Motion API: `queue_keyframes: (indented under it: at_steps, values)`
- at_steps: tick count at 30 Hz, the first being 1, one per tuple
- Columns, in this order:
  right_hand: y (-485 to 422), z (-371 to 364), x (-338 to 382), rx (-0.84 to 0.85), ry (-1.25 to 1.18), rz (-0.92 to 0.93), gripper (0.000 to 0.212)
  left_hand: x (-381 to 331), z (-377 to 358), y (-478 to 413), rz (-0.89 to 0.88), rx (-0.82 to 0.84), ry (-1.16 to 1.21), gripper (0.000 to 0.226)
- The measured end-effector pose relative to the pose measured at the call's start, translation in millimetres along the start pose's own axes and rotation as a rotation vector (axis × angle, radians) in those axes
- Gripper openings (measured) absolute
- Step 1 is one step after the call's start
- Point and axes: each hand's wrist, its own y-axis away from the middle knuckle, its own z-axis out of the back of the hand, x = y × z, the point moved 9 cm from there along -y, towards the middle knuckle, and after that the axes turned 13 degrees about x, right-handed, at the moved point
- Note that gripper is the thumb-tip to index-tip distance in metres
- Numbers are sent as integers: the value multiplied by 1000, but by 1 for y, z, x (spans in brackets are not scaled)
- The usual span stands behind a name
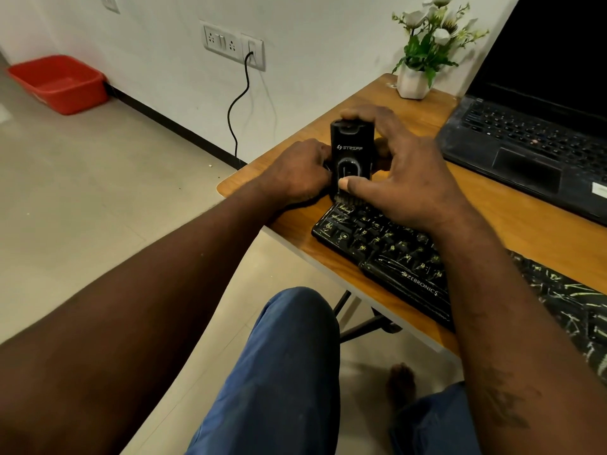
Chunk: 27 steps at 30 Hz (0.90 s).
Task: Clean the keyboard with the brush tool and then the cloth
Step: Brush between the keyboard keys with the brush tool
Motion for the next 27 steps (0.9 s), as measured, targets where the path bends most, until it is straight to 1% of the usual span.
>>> queue_keyframes:
  at_steps: [1, 3, 5, 7, 8, 10, 12, 13, 15, 17, 18, 20, 22, 24, 27]
  values:
    - [1, -4, 2, 33, -17, 15, 79, 0, 0, 0, -15, 4, 1, 10]
    - [2, -7, 6, 79, -51, 41, 78, 1, 1, -1, -44, 10, -10, 22]
    - [2, -4, 5, 56, -67, 38, 78, 0, 2, -1, -39, 7, -49, 22]
    - [1, -2, 5, 10, -9, 37, 78, 0, 2, -1, -3, 10, -63, 13]
    - [1, -2, 5, 2, 28, 38, 78, 0, 2, -1, 1, 7, -71, 12]
    - [1, -6, 7, 38, 0, 49, 78, -5, 1, 3, -60, 2, -51, 24]
    - [2, -11, 11, 103, -79, 76, 78, -8, 1, 10, -138, 12, 46, 41]
    - [3, -12, 12, 111, -89, 91, 77, -7, 0, 10, -161, 17, 69, 46]
    - [2, -9, 11, 66, -85, 97, 77, -9, 2, 10, -147, -7, -13, 47]
    - [2, -6, 9, 21, -65, 93, 76, -9, 3, 7, -99, -24, -136, 41]
    - [2, -7, 10, 27, -54, 102, 77, -10, 3, 7, -109, -27, -141, 41]
    - [3, -12, 14, 94, -79, 128, 77, -13, 3, 11, -168, -28, -44, 46]
    - [4, -17, 17, 161, -136, 145, 77, -19, 2, 19, -222, -21, 19, 44]
    - [3, -13, 14, 127, -122, 134, 77, -16, 4, 15, -185, -45, -13, 44]
    - [3, -3, 11, 25, -9, 113, 77, -3, 5, 3, -18, -46, -132, 36]
